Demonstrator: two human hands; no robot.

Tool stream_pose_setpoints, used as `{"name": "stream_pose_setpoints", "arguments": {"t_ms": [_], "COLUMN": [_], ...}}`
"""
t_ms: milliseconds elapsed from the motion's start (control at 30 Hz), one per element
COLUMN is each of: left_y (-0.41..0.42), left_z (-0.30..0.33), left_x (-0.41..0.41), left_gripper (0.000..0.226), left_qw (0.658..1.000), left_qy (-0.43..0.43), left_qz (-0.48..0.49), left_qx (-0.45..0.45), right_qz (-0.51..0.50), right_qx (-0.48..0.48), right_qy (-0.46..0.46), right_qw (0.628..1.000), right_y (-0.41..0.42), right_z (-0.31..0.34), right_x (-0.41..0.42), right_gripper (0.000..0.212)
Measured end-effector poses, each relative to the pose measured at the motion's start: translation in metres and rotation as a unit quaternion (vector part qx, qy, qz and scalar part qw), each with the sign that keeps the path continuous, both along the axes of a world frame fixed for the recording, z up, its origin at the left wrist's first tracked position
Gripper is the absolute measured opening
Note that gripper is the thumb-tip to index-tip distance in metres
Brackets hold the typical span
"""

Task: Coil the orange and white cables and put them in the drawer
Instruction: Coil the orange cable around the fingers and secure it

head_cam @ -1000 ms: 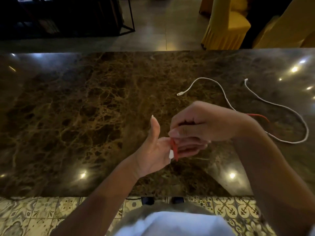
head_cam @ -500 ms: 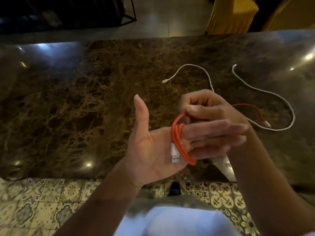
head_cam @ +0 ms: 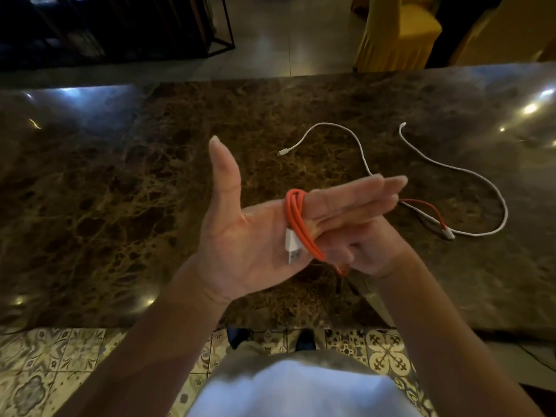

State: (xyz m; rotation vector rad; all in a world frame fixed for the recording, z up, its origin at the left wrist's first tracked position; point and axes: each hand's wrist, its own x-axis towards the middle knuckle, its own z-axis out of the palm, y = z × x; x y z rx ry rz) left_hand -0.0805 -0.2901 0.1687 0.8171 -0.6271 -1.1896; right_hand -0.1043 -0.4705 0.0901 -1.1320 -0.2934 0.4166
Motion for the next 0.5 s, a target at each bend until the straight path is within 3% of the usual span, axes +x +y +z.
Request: {"name": "stream_pose_setpoints", "arguments": {"t_ms": [67, 167, 333, 500], "left_y": [0.001, 0.000, 0.007, 0.009], "left_z": [0.000, 0.005, -0.004, -0.026], "left_x": [0.002, 0.005, 0.024, 0.036], "left_gripper": [0.139, 0.136, 0.133, 0.126], "left_qw": [0.996, 0.989, 0.973, 0.969], "left_qy": [0.031, 0.081, 0.062, 0.052], "left_qz": [0.052, 0.072, 0.175, 0.222], "left_qx": [-0.069, -0.102, -0.141, -0.097], "right_qz": [0.005, 0.030, -0.051, -0.073], "right_qx": [-0.007, 0.025, -0.130, -0.241], "right_qy": [0.019, 0.036, 0.018, -0.029], "right_qw": [1.000, 0.999, 0.990, 0.967], "right_y": [0.004, 0.012, 0.008, 0.008], "right_z": [-0.006, -0.004, 0.007, 0.014], "right_x": [-0.004, -0.014, -0.027, -0.047], "right_gripper": [0.047, 0.036, 0.050, 0.032]}}
